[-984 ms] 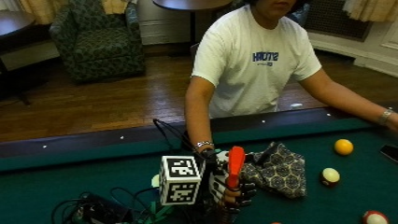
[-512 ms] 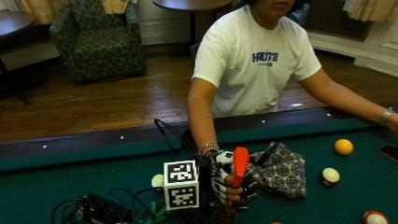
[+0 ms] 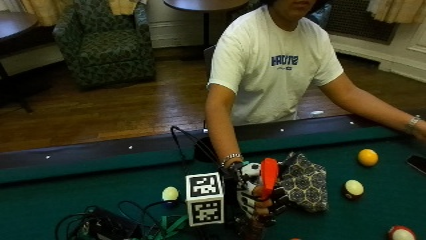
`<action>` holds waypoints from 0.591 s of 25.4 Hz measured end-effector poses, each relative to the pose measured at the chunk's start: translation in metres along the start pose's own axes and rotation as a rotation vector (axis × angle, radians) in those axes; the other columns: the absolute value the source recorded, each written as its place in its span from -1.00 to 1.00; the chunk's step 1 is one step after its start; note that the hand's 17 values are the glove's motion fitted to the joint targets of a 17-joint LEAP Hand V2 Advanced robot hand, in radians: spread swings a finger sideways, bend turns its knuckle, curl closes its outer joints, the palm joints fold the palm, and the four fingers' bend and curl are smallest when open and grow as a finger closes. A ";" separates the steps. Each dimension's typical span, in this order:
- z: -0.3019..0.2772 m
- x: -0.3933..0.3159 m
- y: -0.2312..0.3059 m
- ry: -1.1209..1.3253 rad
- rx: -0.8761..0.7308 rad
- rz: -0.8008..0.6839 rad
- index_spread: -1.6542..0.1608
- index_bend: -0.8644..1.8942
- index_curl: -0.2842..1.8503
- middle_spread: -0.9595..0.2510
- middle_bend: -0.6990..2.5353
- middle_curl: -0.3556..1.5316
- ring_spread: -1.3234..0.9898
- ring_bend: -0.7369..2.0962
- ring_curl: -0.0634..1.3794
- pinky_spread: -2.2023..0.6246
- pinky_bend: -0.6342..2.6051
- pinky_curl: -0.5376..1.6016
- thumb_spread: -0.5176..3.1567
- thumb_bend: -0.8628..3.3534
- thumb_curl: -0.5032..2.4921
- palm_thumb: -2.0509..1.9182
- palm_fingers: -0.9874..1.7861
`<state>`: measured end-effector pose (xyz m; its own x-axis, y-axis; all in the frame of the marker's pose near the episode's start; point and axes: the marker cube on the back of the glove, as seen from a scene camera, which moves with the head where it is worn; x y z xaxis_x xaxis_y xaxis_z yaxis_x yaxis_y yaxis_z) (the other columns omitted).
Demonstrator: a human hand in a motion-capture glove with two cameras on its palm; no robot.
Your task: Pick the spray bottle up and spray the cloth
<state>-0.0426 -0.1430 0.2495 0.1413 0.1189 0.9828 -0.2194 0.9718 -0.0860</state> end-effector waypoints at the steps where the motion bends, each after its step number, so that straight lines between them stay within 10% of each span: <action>1: 0.003 0.000 0.000 0.000 -0.003 0.002 0.45 -0.21 -0.31 0.14 -0.35 -0.13 -0.08 -0.18 -0.33 0.53 -0.51 -0.27 -0.27 -0.61 -0.40 0.43 0.56; 15: 0.034 0.002 -0.003 0.013 -0.005 0.005 0.40 -0.25 -0.34 0.15 -0.45 -0.19 -0.07 -0.21 -0.35 0.54 -0.51 -0.26 -0.28 -0.61 -0.41 0.40 0.43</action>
<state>-0.0746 -0.1530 0.2571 0.1522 0.1266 0.9802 -0.2150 0.9723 -0.0921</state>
